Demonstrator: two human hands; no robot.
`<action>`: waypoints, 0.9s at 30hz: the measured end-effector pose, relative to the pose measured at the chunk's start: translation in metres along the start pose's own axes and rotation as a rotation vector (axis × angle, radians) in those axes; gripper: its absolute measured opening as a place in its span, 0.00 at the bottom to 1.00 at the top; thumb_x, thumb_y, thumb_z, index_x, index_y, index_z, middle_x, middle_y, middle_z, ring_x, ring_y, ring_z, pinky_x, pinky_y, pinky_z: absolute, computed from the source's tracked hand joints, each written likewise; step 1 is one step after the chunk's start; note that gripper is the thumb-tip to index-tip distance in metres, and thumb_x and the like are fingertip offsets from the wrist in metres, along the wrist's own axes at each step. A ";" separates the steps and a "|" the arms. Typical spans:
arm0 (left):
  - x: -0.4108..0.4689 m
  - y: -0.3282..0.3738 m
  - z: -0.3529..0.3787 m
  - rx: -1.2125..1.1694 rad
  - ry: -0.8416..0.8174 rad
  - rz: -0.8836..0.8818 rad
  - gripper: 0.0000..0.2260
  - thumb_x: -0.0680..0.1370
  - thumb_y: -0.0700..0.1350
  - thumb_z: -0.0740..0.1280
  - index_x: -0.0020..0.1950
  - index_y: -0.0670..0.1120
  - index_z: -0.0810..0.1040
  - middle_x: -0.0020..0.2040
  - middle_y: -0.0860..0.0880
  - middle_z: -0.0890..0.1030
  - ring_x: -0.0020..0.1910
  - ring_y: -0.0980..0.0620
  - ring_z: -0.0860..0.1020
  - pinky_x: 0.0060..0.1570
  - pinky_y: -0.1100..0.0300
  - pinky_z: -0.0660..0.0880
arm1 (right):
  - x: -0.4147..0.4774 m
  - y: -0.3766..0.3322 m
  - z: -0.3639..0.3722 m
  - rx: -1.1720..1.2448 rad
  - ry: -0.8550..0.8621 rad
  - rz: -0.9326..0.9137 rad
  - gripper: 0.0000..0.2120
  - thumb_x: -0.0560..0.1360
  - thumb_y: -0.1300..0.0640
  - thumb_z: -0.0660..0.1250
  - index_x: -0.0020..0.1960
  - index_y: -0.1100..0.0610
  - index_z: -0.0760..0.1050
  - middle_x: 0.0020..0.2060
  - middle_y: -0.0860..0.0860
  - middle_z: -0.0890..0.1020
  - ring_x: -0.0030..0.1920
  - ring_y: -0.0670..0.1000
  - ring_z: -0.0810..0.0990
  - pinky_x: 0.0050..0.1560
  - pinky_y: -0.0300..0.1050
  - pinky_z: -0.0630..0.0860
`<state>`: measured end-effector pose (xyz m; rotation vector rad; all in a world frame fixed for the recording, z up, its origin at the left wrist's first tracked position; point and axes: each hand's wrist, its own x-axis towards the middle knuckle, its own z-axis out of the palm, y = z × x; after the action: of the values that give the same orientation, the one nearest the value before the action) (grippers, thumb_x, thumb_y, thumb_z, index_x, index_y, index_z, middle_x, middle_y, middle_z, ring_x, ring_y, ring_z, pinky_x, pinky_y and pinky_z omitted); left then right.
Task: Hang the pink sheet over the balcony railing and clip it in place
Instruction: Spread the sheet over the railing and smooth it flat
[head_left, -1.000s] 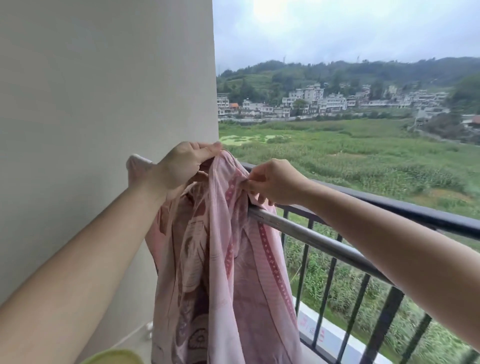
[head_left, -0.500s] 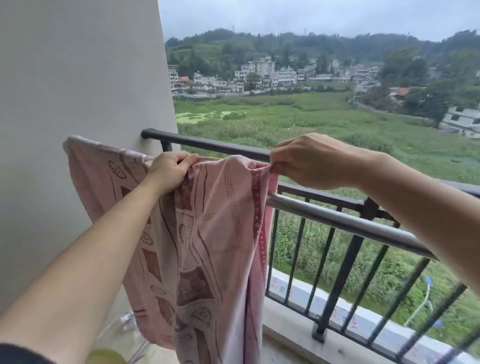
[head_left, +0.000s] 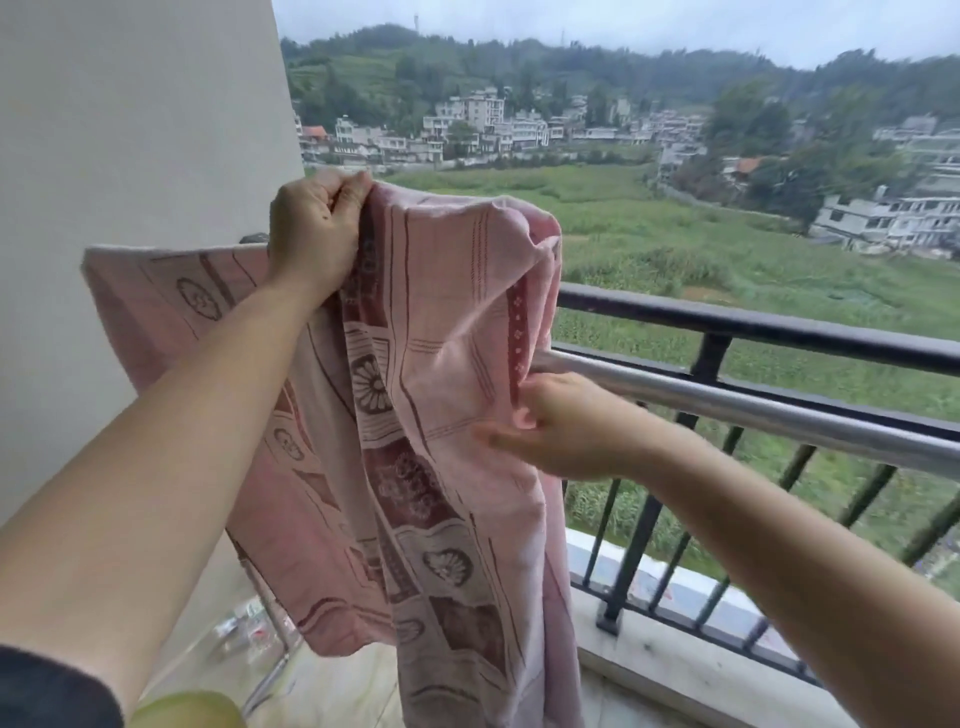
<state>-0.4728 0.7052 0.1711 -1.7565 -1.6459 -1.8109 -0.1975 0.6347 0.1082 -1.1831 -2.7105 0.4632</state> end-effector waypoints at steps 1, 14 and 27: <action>-0.001 -0.001 -0.001 0.022 -0.004 -0.010 0.21 0.79 0.55 0.63 0.42 0.37 0.80 0.38 0.37 0.80 0.36 0.52 0.71 0.37 0.52 0.72 | -0.002 -0.003 0.014 0.119 0.051 -0.099 0.23 0.78 0.36 0.58 0.55 0.53 0.80 0.54 0.48 0.82 0.55 0.48 0.79 0.60 0.49 0.78; -0.105 -0.011 0.002 0.377 -0.241 -0.181 0.21 0.81 0.49 0.61 0.71 0.42 0.69 0.73 0.38 0.65 0.73 0.41 0.61 0.72 0.54 0.57 | -0.003 -0.007 0.160 1.085 0.089 0.212 0.08 0.80 0.56 0.59 0.50 0.54 0.77 0.37 0.47 0.80 0.32 0.41 0.77 0.34 0.37 0.73; -0.346 -0.067 -0.039 -0.078 -0.683 -0.704 0.13 0.71 0.57 0.68 0.48 0.50 0.80 0.47 0.48 0.82 0.53 0.41 0.80 0.52 0.49 0.76 | -0.017 -0.035 0.197 1.191 0.327 0.278 0.11 0.75 0.66 0.70 0.57 0.65 0.76 0.48 0.61 0.84 0.47 0.58 0.84 0.53 0.55 0.81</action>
<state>-0.4359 0.5103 -0.1232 -2.1641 -2.7741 -1.5604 -0.2601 0.5564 -0.0658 -1.0573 -1.4690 1.4599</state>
